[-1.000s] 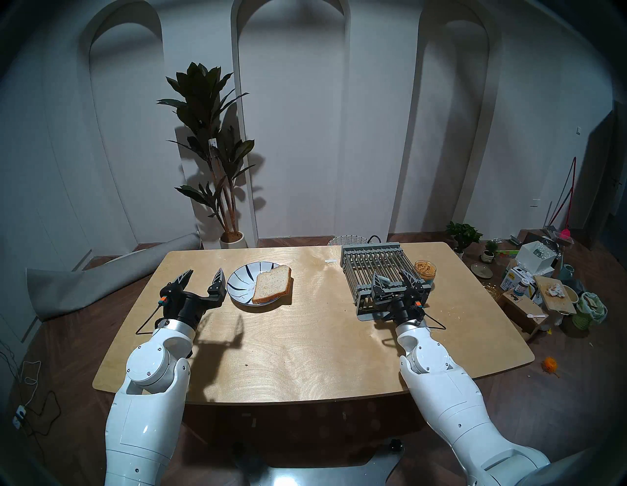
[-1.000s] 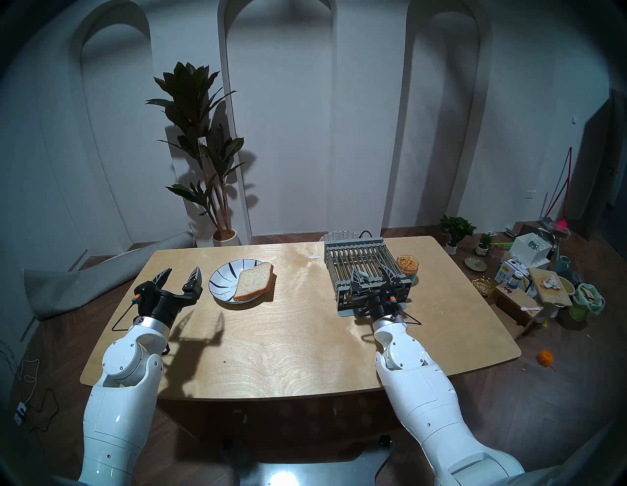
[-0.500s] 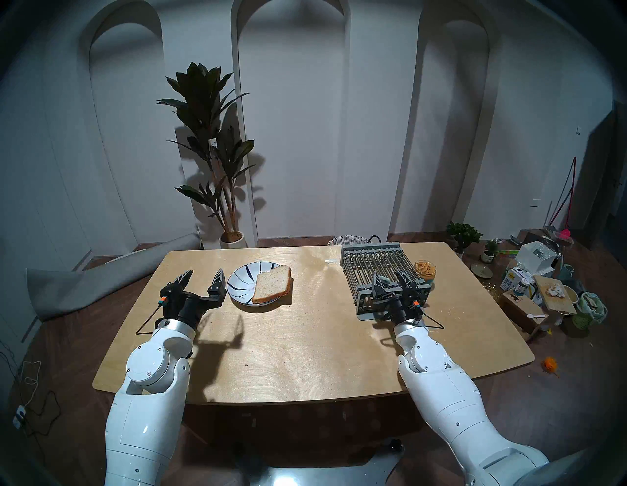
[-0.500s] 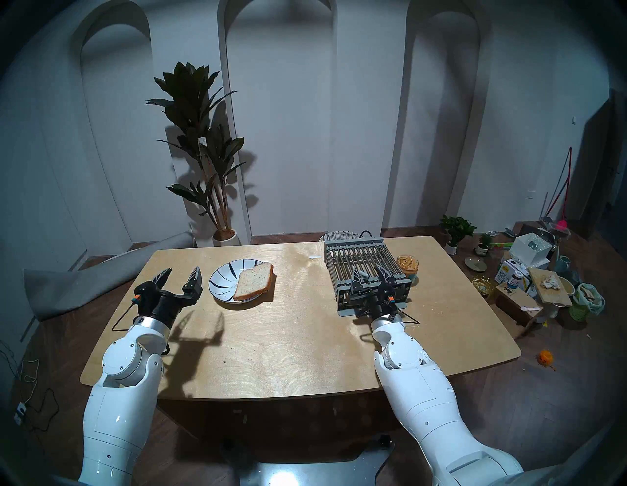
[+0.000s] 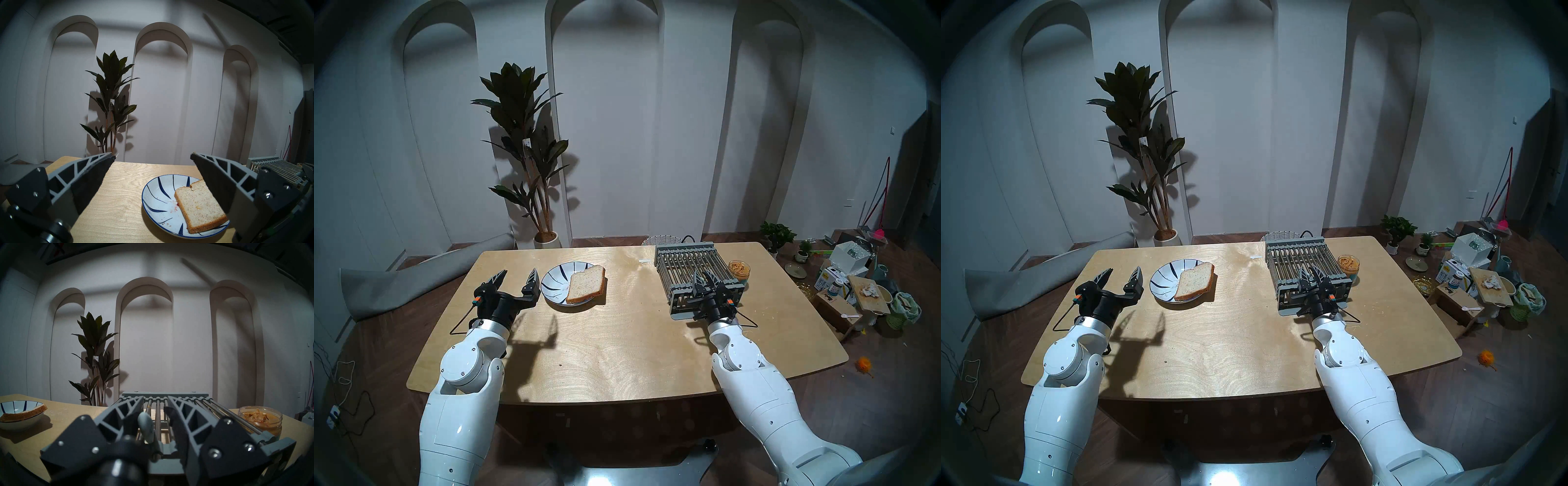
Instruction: Spread peanut butter over the slice of bread with the knife
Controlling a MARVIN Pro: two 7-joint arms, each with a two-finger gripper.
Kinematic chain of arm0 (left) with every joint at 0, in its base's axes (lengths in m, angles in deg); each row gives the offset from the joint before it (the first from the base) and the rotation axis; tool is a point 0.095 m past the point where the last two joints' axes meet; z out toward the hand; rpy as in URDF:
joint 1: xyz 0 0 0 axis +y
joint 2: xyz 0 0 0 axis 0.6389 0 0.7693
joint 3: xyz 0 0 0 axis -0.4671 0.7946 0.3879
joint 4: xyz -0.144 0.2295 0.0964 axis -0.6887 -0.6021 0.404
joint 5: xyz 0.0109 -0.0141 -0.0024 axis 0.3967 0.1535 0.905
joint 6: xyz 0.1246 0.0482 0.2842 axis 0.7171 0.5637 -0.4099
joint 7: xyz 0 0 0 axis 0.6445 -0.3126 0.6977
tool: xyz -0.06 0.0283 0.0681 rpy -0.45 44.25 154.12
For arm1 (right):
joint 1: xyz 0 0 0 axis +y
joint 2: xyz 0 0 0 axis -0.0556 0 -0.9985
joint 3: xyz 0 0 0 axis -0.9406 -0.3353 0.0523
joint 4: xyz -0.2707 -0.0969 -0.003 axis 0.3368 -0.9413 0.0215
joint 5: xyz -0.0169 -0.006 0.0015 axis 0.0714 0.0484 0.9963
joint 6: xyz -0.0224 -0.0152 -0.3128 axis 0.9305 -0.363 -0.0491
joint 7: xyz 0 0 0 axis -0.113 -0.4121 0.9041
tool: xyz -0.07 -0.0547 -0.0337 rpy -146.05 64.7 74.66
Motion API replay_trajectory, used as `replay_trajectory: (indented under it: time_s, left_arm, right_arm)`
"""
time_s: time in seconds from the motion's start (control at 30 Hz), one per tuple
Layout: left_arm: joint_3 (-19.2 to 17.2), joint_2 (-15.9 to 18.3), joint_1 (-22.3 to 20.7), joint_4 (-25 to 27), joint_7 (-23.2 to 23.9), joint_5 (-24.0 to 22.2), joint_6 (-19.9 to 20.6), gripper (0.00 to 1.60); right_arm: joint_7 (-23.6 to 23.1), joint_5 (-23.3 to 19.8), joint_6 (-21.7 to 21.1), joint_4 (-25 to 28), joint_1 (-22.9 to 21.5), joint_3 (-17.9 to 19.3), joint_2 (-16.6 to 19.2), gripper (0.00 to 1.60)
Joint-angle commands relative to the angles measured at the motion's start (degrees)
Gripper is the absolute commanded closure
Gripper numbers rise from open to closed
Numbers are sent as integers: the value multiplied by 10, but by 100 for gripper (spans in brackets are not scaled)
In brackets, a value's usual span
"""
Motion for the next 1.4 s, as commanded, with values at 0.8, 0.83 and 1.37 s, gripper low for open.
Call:
replay_trajectory:
  time_s: [0.8,0.83,1.37]
  left_arm:
    - [0,0,-5,11,1,0,-2,0]
    - [0,0,-5,11,1,0,-2,0]
    - [0,1,-6,10,1,0,-2,0]
  right_arm:
    - [1,-23,10,83,2,5,-4,160]
    - [2,-24,9,88,2,6,-5,160]
    - [46,-58,-78,201,-5,20,-32,160]
